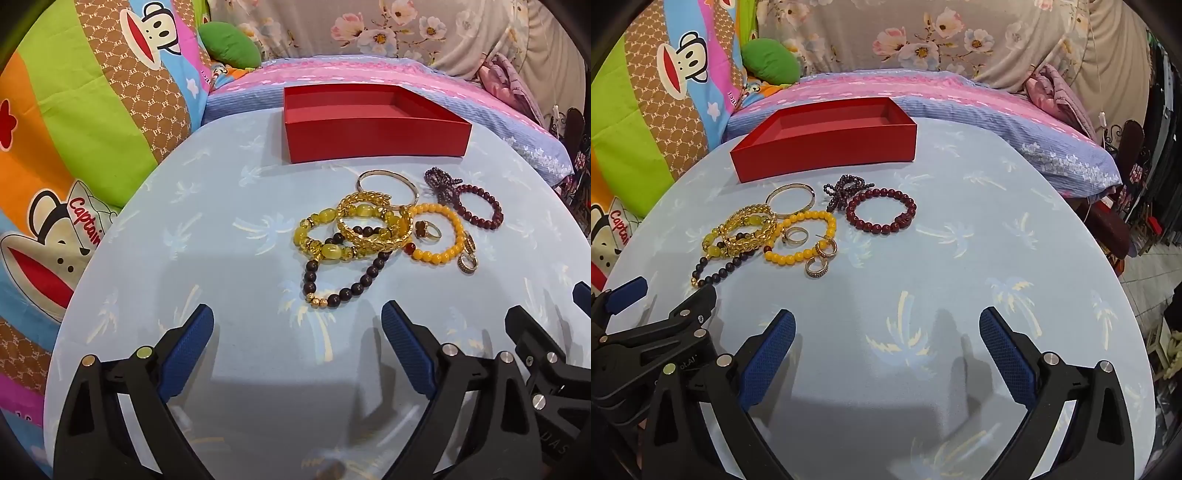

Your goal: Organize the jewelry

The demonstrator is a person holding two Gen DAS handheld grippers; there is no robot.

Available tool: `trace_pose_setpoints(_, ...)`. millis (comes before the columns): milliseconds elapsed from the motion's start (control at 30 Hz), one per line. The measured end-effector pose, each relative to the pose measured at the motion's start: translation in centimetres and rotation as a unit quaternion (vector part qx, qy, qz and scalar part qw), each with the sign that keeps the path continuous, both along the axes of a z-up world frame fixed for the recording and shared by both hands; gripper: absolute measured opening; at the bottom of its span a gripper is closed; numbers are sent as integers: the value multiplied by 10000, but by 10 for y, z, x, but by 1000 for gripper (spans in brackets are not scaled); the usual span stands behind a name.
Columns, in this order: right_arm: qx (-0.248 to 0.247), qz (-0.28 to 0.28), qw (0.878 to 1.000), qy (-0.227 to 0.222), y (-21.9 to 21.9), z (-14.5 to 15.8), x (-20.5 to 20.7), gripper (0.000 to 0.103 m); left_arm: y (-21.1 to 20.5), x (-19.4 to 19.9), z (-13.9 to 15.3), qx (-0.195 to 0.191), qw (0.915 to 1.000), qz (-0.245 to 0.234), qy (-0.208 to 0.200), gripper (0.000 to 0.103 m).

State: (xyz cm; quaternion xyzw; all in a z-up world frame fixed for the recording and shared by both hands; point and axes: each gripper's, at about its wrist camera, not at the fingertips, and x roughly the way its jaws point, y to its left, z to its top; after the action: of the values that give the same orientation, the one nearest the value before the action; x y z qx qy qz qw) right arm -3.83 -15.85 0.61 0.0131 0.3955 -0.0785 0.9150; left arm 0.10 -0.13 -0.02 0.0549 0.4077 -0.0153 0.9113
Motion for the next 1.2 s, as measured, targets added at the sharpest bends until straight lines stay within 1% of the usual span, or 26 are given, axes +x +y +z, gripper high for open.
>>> trace_pose_setpoints(567,33,-24,10000,14,-1,-1,1,96,1,-1,5,19,10000,19,-50,88)
trace_pose_setpoints(933,-5,-15,9997,-261,3,7,-6,96,0,-5,9,0,9998,24,-197,88)
trace_pose_setpoints(1200,48,17,9997,-250,2,7,-6,96,1,-6,10,-37,9997,36,-245,88)
